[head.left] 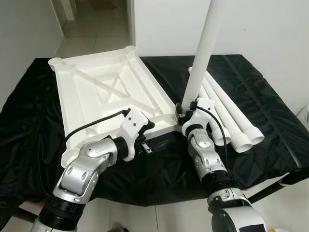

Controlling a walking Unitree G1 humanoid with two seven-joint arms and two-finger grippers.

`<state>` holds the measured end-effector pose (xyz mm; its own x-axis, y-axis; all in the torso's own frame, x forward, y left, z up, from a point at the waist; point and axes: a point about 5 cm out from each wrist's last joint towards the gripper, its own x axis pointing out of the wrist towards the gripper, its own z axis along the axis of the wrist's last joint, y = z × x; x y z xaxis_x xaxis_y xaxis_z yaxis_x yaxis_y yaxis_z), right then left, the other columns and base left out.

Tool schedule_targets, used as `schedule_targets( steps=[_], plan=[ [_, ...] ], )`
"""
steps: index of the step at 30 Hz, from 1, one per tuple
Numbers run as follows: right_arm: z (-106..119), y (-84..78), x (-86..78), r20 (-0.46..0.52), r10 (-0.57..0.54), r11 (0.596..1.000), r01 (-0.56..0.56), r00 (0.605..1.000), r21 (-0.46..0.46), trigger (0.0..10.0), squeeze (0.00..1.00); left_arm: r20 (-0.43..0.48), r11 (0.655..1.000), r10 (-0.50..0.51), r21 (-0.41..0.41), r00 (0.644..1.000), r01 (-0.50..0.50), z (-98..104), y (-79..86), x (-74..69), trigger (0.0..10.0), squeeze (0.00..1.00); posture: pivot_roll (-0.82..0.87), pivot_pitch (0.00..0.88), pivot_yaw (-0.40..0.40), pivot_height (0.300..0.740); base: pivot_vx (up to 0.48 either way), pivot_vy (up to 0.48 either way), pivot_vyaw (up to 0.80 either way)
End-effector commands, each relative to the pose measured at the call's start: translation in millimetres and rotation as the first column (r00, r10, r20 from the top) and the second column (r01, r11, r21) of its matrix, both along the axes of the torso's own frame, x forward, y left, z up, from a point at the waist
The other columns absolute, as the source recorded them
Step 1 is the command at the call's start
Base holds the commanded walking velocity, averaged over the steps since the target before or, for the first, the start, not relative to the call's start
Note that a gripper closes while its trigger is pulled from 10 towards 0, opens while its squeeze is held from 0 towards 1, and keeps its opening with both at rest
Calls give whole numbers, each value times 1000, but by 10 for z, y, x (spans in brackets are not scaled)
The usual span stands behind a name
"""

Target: Building children table

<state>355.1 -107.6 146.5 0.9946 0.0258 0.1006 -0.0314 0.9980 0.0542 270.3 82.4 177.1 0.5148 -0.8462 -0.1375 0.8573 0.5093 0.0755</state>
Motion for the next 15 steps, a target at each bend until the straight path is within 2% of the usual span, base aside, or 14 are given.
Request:
schedule_targets(
  steps=[1,4,12,13,15],
  plan=[
    [-16,-2,-29,-4,13,1000,-13,1000,20,10000,1000,-5,1000,-2,9,1000,2,-29,-9,-16,10000,0,-30,7,6,740,0,0,0],
    [0,-13,-70,15,62,998,-63,998,32,10000,1000,-6,1000,0,11,1000,0,-36,-3,-19,10000,0,-31,8,5,740,0,0,0],
    [-48,-95,-111,11,104,994,-104,994,13,10000,1000,-2,1000,5,9,1000,-5,-33,-1,-9,10000,0,-33,6,4,740,0,0,0],
    [-55,-120,-123,16,125,992,-125,992,3,10000,4,0,1000,7,8,1000,-7,-32,-1,-6,10000,0,-37,7,5,740,0,0,0],
    [-69,-137,-145,14,204,979,-204,979,-2,10000,0,3,1000,10,7,1000,-10,-29,-2,3,10000,0,-37,7,6,740,0,0,0]
  ],
)
